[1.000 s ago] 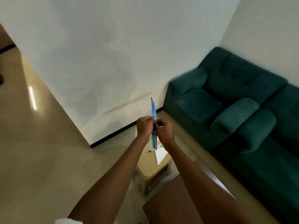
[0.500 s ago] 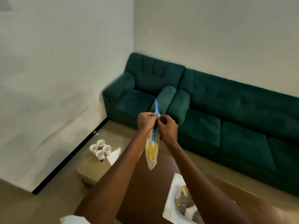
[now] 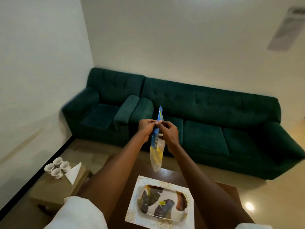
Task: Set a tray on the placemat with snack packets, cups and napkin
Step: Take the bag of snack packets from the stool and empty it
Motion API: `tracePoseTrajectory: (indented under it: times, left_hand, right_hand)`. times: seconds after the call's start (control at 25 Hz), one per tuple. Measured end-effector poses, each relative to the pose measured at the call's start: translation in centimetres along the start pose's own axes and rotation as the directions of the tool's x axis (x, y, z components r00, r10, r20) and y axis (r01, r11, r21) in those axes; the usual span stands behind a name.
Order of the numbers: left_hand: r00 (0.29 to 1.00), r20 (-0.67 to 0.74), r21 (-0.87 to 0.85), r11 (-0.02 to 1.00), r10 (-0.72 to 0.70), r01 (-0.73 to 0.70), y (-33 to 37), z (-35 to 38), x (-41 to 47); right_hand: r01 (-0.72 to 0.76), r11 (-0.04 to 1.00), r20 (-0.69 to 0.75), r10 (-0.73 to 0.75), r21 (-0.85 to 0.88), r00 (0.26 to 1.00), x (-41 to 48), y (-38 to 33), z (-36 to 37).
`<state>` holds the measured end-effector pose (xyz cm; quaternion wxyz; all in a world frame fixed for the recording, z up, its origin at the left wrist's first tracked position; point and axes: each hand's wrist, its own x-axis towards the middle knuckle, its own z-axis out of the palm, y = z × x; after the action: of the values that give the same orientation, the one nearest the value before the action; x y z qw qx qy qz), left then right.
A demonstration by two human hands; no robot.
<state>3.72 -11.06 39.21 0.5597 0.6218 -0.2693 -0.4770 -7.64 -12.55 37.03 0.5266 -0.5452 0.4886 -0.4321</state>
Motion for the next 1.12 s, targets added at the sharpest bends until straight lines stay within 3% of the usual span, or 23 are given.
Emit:
tracePoseTrajectory:
  times: [0.16, 0.28, 0.76, 1.12]
  left_hand:
    - [0.990, 0.123, -0.082, 0.994, -0.067, 0.077, 1.1, 4.3, -1.5]
    - [0.989, 0.132, -0.104, 0.992, -0.063, 0.077, 1.1, 6.5, -2.2]
    - [0.988, 0.095, 0.161, 0.978, 0.121, -0.135, -1.3, 3.8, -2.7]
    - [0.977, -0.084, 0.352, 0.923, 0.194, -0.153, -4.9, -1.5, -2.5]
  right_hand:
    - [0.052, 0.997, -0.079, -0.056, -0.048, 0.995, -0.1, -1.7, -4.6]
    - [0.039, 0.994, -0.192, -0.058, -0.101, 0.980, -0.2, -3.0, -6.4]
    - [-0.003, 0.977, -0.336, -0.071, -0.214, 0.939, -2.2, -0.4, -5.6]
    - [-0.119, 0.950, -0.478, -0.034, -0.287, 0.878, -4.6, 4.3, -10.0]
